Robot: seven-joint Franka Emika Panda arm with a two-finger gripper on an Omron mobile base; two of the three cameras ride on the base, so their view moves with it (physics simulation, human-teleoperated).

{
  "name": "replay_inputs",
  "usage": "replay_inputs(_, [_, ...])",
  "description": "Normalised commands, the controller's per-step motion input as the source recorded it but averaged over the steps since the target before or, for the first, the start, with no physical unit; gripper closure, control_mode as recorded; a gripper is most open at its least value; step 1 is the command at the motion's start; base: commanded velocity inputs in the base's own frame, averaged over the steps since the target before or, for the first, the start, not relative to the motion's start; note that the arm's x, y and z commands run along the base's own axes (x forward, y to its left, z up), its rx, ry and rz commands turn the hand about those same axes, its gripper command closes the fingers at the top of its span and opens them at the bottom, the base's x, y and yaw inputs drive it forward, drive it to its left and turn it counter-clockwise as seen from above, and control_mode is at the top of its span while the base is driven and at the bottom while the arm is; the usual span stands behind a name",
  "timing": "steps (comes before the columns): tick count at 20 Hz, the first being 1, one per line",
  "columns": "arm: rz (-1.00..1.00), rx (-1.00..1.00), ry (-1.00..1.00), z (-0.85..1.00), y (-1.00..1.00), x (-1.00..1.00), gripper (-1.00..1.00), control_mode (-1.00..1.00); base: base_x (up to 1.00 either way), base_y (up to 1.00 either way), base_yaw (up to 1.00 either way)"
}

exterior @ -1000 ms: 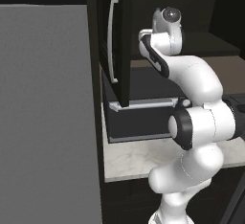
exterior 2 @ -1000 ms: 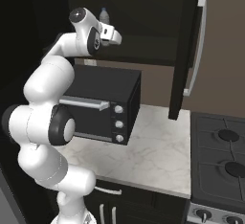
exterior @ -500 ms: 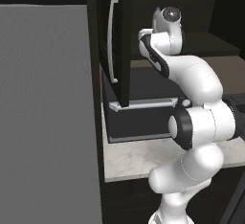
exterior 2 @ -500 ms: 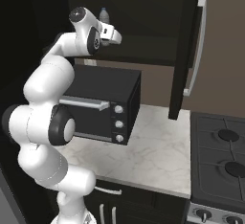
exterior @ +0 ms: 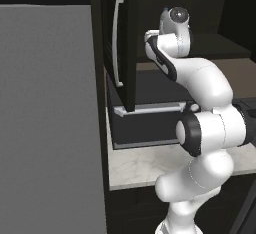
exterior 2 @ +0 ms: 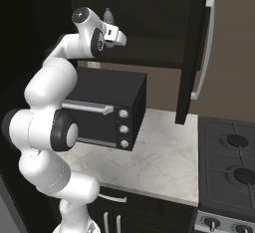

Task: Pick the bottled water from the counter and place it in the open cabinet.

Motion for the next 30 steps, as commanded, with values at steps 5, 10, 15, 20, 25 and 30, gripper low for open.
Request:
replay_inputs(5, [0.00,0.00,0.00,0.00,0.00,0.00,-1.00,-1.00,0.00,0.00,0.00])
replay_inputs(10, [0.00,0.00,0.00,0.00,0.00,0.00,-1.00,-1.00,0.00,0.00,0.00])
replay_inputs(15, [0.00,0.00,0.00,0.00,0.00,-0.03,-1.00,-1.00,0.00,0.00,0.00])
replay_inputs(20, [0.00,0.00,-0.03,0.02,0.00,-0.40,-1.00,-1.00,0.00,0.00,0.00])
replay_inputs(25, [0.00,0.00,-0.06,0.01,0.00,-0.64,-1.00,-1.00,0.00,0.00,0.00])
replay_inputs(30, [0.00,0.00,-0.09,0.06,0.00,-0.92,-1.00,-1.00,0.00,0.00,0.00])
